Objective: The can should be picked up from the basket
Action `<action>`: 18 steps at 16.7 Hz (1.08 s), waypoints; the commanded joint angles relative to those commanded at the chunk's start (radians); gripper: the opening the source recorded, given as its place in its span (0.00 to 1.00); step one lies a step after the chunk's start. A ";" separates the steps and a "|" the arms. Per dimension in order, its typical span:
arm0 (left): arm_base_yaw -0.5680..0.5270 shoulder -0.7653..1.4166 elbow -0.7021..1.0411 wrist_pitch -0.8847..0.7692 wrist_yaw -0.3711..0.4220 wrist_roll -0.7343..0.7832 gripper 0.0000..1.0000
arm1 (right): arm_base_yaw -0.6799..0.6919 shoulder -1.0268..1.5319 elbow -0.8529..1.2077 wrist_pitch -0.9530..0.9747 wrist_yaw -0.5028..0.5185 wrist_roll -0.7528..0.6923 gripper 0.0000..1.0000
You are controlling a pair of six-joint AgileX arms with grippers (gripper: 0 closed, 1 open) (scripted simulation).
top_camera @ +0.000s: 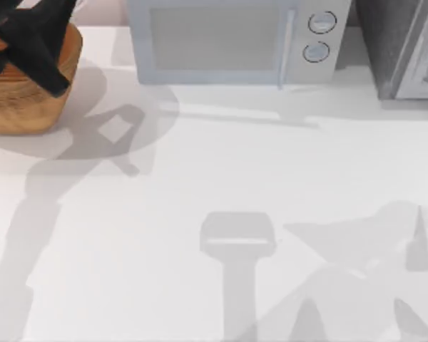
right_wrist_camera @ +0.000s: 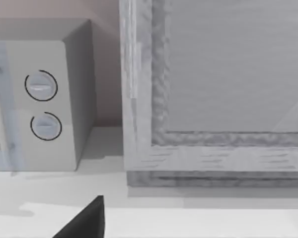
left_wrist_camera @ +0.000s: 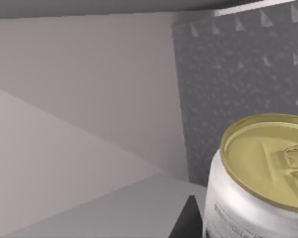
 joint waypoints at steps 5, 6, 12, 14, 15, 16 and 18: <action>-0.021 0.229 0.110 0.127 0.125 0.007 0.00 | 0.000 0.000 0.000 0.000 0.000 0.000 1.00; -0.026 0.273 0.131 0.151 0.149 0.009 0.00 | 0.000 0.000 0.000 0.000 0.000 0.000 1.00; -0.051 0.535 0.245 0.280 0.287 0.018 0.00 | 0.000 0.000 0.000 0.000 0.000 0.000 1.00; -0.059 0.620 0.281 0.319 0.331 0.021 0.00 | 0.000 0.000 0.000 0.000 0.000 0.000 1.00; -0.063 0.662 0.298 0.337 0.352 0.022 0.00 | 0.000 0.000 0.000 0.000 0.000 0.000 1.00; -0.067 0.704 0.315 0.355 0.373 0.023 0.00 | 0.000 0.000 0.000 0.000 0.000 0.000 1.00; -0.076 0.788 0.347 0.389 0.416 0.025 0.00 | 0.000 0.000 0.000 0.000 0.000 0.000 1.00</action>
